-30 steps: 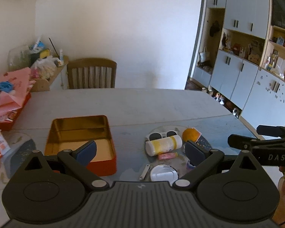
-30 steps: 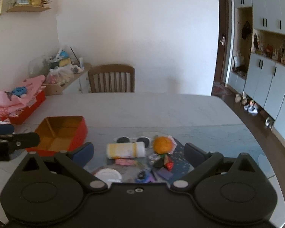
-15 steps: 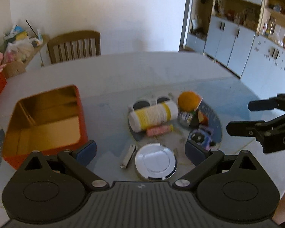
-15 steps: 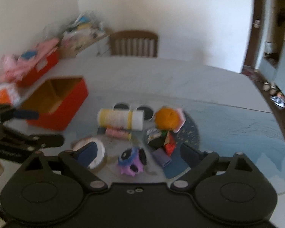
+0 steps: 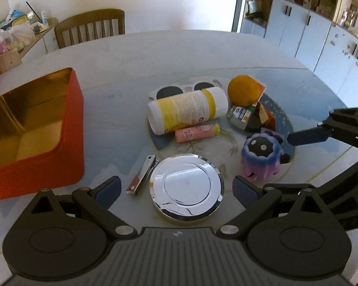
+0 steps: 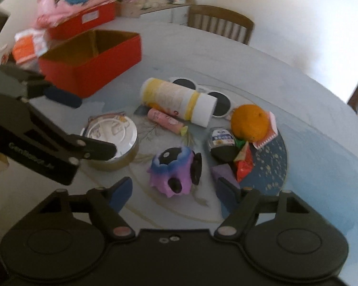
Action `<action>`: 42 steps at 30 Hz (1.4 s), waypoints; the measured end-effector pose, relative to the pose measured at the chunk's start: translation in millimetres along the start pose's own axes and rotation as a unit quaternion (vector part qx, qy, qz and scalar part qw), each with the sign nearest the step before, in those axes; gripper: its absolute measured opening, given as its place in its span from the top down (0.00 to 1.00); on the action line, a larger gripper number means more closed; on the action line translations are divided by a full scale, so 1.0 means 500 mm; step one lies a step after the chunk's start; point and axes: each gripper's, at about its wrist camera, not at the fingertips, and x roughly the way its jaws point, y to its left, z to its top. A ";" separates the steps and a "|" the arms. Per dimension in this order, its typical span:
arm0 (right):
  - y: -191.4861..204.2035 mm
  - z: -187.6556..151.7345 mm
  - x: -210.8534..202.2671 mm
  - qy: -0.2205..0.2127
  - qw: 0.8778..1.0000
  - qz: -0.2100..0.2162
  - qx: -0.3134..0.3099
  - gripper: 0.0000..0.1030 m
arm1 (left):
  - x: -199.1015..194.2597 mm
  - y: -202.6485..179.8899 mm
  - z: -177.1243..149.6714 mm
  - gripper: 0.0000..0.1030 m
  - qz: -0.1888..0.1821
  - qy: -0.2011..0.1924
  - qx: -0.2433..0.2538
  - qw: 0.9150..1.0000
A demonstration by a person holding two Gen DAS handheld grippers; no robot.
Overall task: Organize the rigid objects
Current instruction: 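Grasp the chrome round lid with the left tool while the right tool grasps the purple plush toy, then carry the chrome lid with the left tool while the right tool carries the plush toy to the red tin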
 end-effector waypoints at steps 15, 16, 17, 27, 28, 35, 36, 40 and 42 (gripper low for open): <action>-0.009 0.009 0.033 -0.016 0.997 0.019 -0.066 0.46 | 0.049 -0.025 0.003 0.23 0.003 0.026 -0.015 1.000; -0.011 0.009 0.033 -0.017 0.997 0.020 -0.067 0.46 | 0.050 -0.026 0.003 0.24 0.007 0.027 -0.015 0.999; -0.012 0.009 0.034 -0.018 0.997 0.021 -0.067 0.46 | 0.052 -0.027 0.004 0.25 0.008 0.029 -0.016 0.999; -0.031 0.008 0.025 -0.023 0.998 0.039 -0.045 0.51 | 0.046 -0.032 0.010 0.26 0.016 0.028 -0.018 0.999; -0.033 0.007 0.021 -0.025 0.998 0.042 -0.040 0.51 | 0.042 -0.033 0.010 0.26 0.017 0.025 -0.017 0.999; -0.038 0.006 0.014 -0.031 0.998 0.044 -0.030 0.54 | 0.018 -0.031 0.014 0.26 0.023 0.016 -0.021 0.999; -0.037 0.006 0.015 -0.030 0.998 0.045 -0.031 0.54 | 0.013 -0.028 0.014 0.26 0.025 0.015 -0.022 0.999; -0.032 0.008 0.023 -0.030 0.998 0.036 -0.034 0.51 | -0.006 -0.016 0.011 0.26 0.034 0.009 -0.034 0.999; -0.028 0.009 0.032 -0.026 0.999 0.031 -0.032 0.37 | -0.014 -0.009 0.009 0.26 0.039 0.009 -0.039 0.998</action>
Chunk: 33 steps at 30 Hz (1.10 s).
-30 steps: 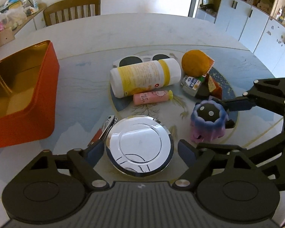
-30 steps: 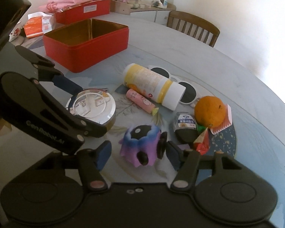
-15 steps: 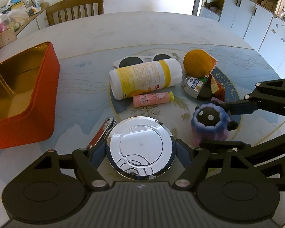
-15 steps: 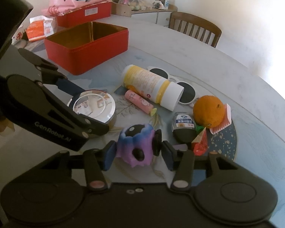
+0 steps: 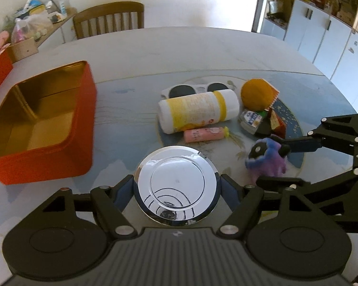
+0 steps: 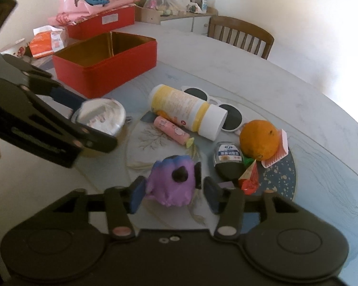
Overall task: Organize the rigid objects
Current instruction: 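Carry the chrome lid with the left tool while the right tool carries the plush toy to the red tin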
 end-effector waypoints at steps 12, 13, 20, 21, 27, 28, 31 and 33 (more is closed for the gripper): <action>0.000 0.008 0.022 0.009 1.000 -0.007 0.029 0.44 | -0.031 0.038 -0.004 0.26 0.003 -0.008 -0.013 1.000; 0.001 0.008 0.021 0.010 0.999 -0.006 0.031 0.45 | -0.034 0.042 -0.003 0.26 0.002 -0.010 -0.014 1.000; 0.004 0.028 -0.009 -0.001 0.998 -0.004 0.060 0.45 | -0.049 0.073 0.001 0.26 -0.003 -0.018 -0.021 1.000; 0.005 0.035 -0.016 -0.004 0.998 -0.002 0.064 0.45 | -0.053 0.079 0.004 0.26 -0.003 -0.020 -0.022 1.000; 0.023 0.103 -0.042 -0.022 0.998 0.010 0.066 0.45 | -0.082 0.128 0.032 0.26 -0.003 -0.031 -0.028 0.999; 0.028 0.119 -0.045 -0.026 0.998 0.012 0.064 0.45 | -0.088 0.139 0.040 0.26 -0.002 -0.033 -0.029 0.999; 0.041 0.167 -0.046 -0.035 0.998 0.012 0.060 0.45 | -0.102 0.173 0.063 0.26 -0.001 -0.043 -0.033 0.999; 0.048 0.201 -0.041 -0.040 0.997 0.019 0.065 0.45 | -0.109 0.199 0.082 0.26 0.003 -0.051 -0.032 0.998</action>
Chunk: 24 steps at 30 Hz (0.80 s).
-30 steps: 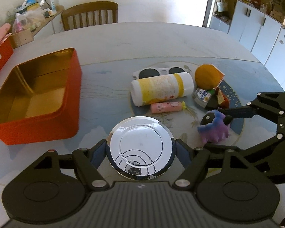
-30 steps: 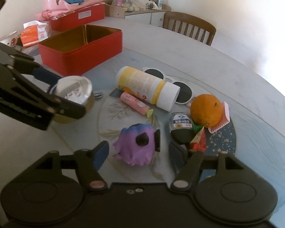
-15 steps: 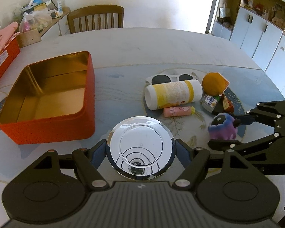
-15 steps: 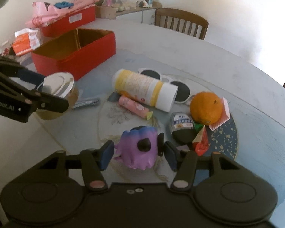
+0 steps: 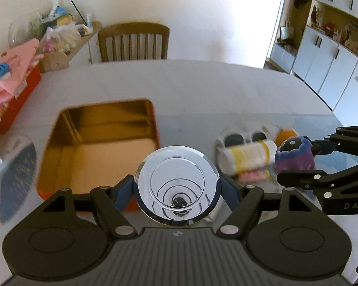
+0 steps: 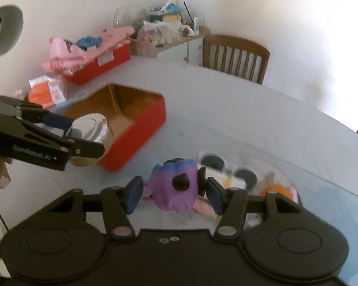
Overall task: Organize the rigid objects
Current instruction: 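Carry the chrome lid with the left tool while the right tool carries the plush toy to the red tin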
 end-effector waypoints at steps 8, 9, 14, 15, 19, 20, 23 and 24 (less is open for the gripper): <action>0.071 0.109 0.063 -0.015 1.000 0.012 -0.011 0.45 | 0.024 0.113 0.077 0.26 0.018 -0.012 -0.007 1.000; 0.081 0.120 0.075 -0.015 1.000 0.013 -0.014 0.45 | 0.030 0.128 0.084 0.26 0.020 -0.012 -0.008 1.000; 0.125 0.162 0.134 -0.008 0.999 0.030 -0.017 0.45 | 0.074 0.195 0.109 0.26 0.021 0.001 -0.009 1.000; 0.138 0.167 0.148 -0.005 0.999 0.027 -0.024 0.45 | 0.086 0.208 0.114 0.26 0.019 0.006 -0.011 1.000; 0.182 0.180 0.199 0.009 0.998 0.020 -0.057 0.45 | 0.121 0.238 0.125 0.26 0.017 0.016 -0.006 1.000; 0.190 0.181 0.213 0.013 0.998 0.021 -0.061 0.45 | 0.131 0.244 0.128 0.26 0.015 0.020 -0.005 1.000; 0.212 0.182 0.253 0.024 0.997 0.018 -0.074 0.45 | 0.165 0.260 0.134 0.26 0.013 0.034 0.001 0.999; 0.216 0.181 0.264 0.029 0.997 0.018 -0.076 0.45 | 0.177 0.263 0.134 0.26 0.012 0.040 0.004 0.999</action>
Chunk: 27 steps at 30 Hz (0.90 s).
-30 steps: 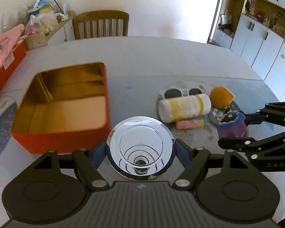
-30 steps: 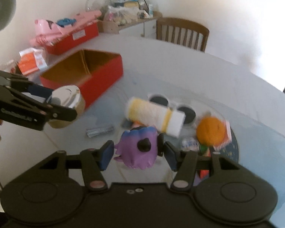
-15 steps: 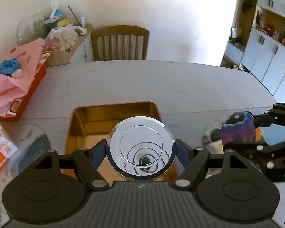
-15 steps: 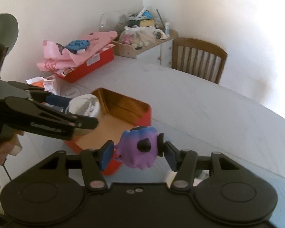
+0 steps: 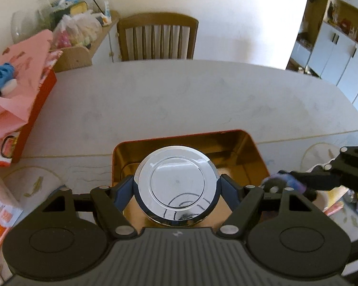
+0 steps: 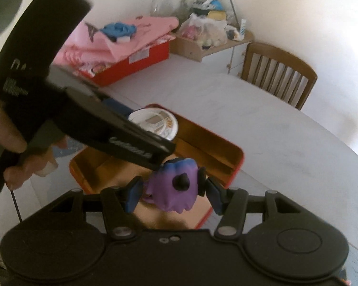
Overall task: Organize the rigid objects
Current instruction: 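Carry the chrome lid with the left tool while the right tool carries the plush toy to the red tin, then open the left tool to drop the lid in the tin while the right tool releases the toy there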
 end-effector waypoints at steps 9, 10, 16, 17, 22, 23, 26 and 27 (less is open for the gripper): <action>0.011 0.009 0.090 0.036 0.999 0.001 0.031 0.45 | 0.067 0.006 0.003 0.26 0.002 0.024 0.016 1.000; 0.012 0.007 0.096 0.036 0.999 0.002 0.033 0.45 | 0.071 0.005 0.003 0.26 0.004 0.023 0.022 0.999; 0.019 -0.004 0.123 0.051 0.998 -0.006 0.029 0.45 | 0.099 0.007 -0.001 0.26 0.005 0.035 0.029 0.999; 0.019 -0.005 0.125 0.052 0.998 -0.008 0.029 0.45 | 0.103 0.008 -0.002 0.26 0.003 0.037 0.027 0.999; 0.023 -0.012 0.129 0.051 0.998 -0.013 0.024 0.45 | 0.115 0.003 0.000 0.26 -0.001 0.041 0.035 0.999; 0.025 -0.013 0.128 0.051 0.998 -0.014 0.023 0.45 | 0.117 0.001 0.001 0.26 -0.002 0.042 0.038 0.998; 0.028 -0.012 0.127 0.054 0.998 -0.018 0.023 0.45 | 0.126 -0.002 0.007 0.26 -0.005 0.046 0.038 0.998; 0.030 -0.012 0.126 0.054 0.998 -0.020 0.023 0.45 | 0.128 -0.002 0.007 0.26 -0.004 0.046 0.038 0.998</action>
